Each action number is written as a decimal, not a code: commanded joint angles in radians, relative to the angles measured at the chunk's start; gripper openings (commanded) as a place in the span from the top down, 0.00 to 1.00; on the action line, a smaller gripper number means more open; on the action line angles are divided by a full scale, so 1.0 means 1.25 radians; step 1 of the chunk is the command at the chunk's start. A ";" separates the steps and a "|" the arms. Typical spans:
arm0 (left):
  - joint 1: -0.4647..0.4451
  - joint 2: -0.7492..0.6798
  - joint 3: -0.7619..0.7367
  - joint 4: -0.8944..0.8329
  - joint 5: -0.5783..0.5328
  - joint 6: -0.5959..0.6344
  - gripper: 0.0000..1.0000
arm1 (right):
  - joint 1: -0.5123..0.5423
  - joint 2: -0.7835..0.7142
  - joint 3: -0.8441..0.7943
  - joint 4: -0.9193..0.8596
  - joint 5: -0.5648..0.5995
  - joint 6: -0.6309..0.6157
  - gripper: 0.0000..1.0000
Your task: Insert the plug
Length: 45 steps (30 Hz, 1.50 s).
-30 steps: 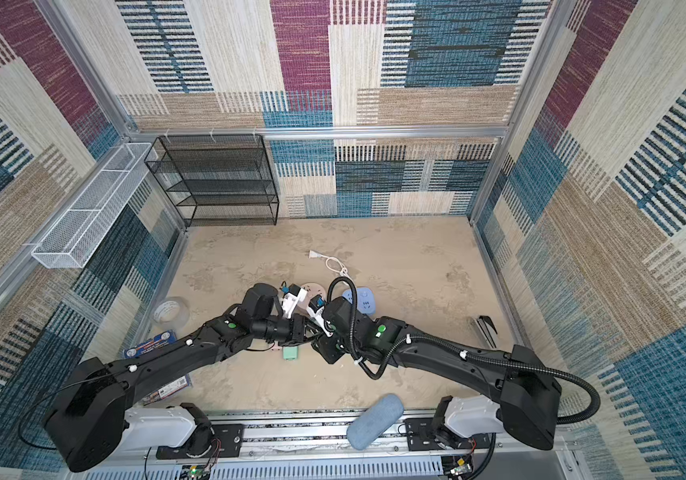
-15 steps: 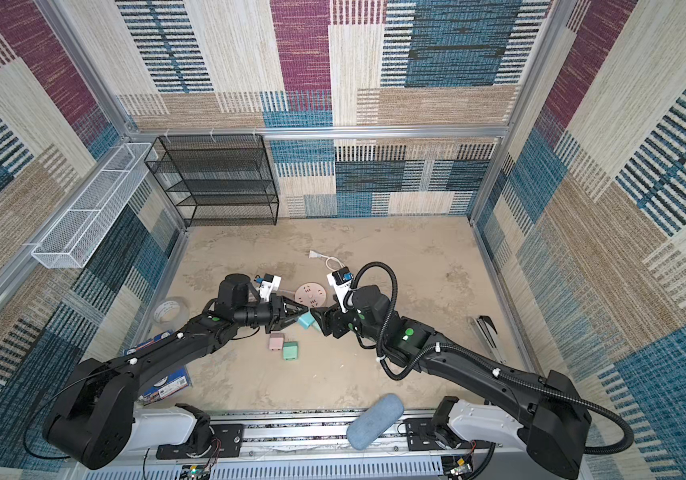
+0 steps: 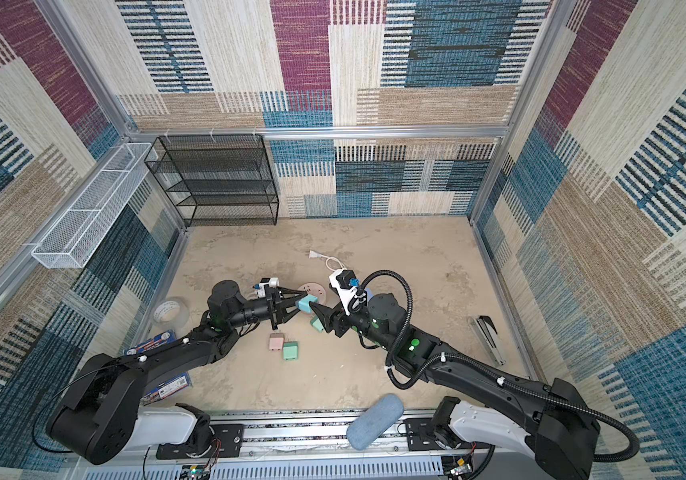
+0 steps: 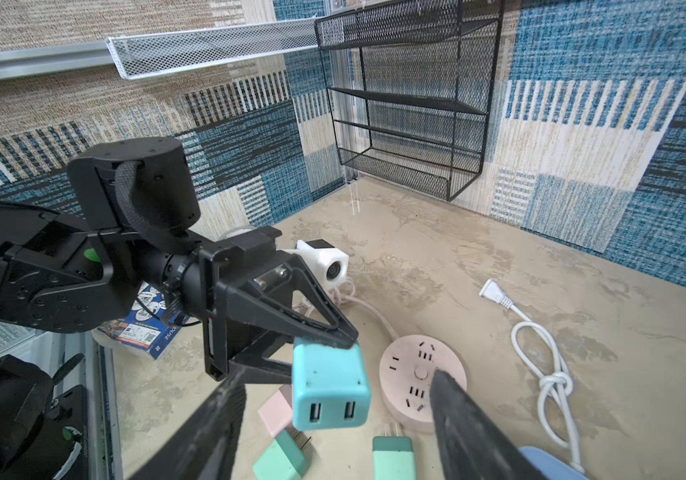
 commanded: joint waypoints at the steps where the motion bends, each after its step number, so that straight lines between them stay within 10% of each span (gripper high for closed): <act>1: -0.010 0.001 0.003 0.127 0.004 -0.108 1.00 | -0.001 -0.001 -0.015 0.087 0.025 -0.020 0.28; 32: -0.036 -0.018 -0.032 0.226 -0.016 -0.154 1.00 | 0.000 0.099 -0.016 0.174 -0.079 -0.004 0.40; 45: -0.036 0.007 -0.024 0.259 -0.009 -0.158 1.00 | 0.000 0.105 -0.014 0.181 -0.110 0.021 0.66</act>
